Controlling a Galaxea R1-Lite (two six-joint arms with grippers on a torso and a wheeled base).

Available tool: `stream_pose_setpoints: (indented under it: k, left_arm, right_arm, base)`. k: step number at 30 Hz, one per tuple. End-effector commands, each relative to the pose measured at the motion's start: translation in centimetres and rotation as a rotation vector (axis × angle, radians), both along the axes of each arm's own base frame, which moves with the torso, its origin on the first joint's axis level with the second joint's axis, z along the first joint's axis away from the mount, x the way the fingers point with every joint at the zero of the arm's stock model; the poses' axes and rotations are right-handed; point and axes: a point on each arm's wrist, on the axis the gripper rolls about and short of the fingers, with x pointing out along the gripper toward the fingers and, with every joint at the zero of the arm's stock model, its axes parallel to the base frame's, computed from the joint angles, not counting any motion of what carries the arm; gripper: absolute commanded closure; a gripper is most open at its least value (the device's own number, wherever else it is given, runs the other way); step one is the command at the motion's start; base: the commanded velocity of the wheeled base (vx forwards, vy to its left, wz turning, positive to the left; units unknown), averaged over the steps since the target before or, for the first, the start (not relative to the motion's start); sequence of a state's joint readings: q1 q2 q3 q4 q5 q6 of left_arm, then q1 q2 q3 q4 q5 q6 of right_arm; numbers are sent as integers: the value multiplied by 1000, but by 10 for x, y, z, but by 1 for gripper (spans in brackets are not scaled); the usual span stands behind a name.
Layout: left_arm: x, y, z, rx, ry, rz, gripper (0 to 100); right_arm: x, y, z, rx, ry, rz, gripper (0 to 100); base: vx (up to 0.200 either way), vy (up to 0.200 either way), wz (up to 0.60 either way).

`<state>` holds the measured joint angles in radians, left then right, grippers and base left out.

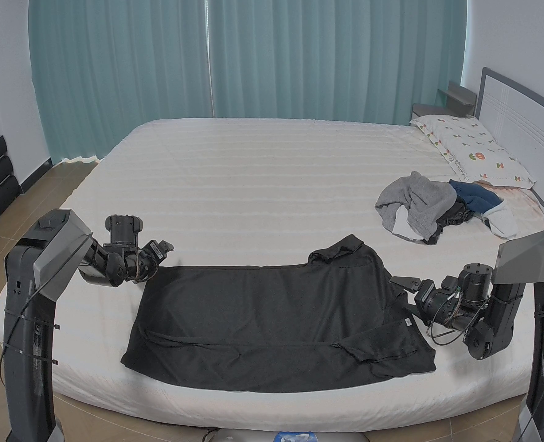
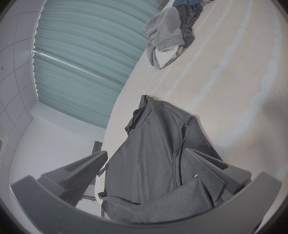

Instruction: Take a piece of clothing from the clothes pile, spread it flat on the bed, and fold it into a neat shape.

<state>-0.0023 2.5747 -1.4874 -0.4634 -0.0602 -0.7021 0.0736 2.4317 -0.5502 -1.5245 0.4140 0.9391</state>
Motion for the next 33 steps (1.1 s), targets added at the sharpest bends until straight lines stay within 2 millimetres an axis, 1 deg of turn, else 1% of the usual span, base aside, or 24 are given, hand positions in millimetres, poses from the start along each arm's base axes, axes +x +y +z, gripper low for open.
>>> stream_pose_setpoints:
  k: [1,3,7,8,15,17,19,21,22,23,25,27,29,31,32,33]
  left_arm:
    - [1,1,-12,5,19,5,0]
    - [2,1,-9,4,-10,13,0]
    - [-1,2,-10,-2,-4,17,0]
    - [-1,1,-10,-2,-2,16,100]
    - [-4,1,-7,-8,0,26,100]
    - [-7,1,-2,-18,-1,31,100]
    - [-11,2,5,-29,-3,42,100]
    - [-17,3,15,-52,-17,60,100]
    - [-17,3,16,-58,-23,62,100]
    - [-21,3,24,-82,-50,76,100]
    - [-24,5,27,-94,-70,88,100]
    - [-30,6,31,-106,-95,95,100]
    - [-33,6,31,-106,-91,95,100]
    - [-35,6,29,-106,-83,96,100]
    - [-35,6,29,-105,-81,96,100]
    - [-36,7,28,-105,-77,97,100]
  right_arm:
    - [-1,0,-4,-1,11,2,0]
    - [-1,0,-4,-1,11,2,0]
    - [-1,0,-4,-1,11,2,0]
    - [-2,0,-4,-1,12,2,0]
    - [1,1,-3,0,2,0,0]
    - [4,0,-2,1,-2,-2,0]
    - [11,1,3,2,-31,-6,0]
    - [15,7,8,-5,-39,-3,0]
    - [16,10,9,-6,-37,2,0]
    - [25,19,16,-12,-52,13,0]
    - [32,22,22,-23,-58,20,0]
    - [47,25,38,-84,-64,42,0]
    - [64,30,46,-161,-66,44,0]
    - [83,36,55,-262,-81,-9,0]
    - [87,37,57,-279,-83,-21,0]
    - [101,46,55,-338,-69,-44,0]
  base:
    - [0,0,0]
    - [0,0,0]
    - [0,0,0]
    - [0,0,0]
    - [0,0,0]
    - [0,0,0]
    - [0,0,0]
    - [0,0,0]
    - [0,0,0]
    - [0,0,0]
    - [0,0,0]
    - [0,0,0]
    - [0,0,0]
    - [0,0,0]
    - [0,0,0]
    - [0,0,0]
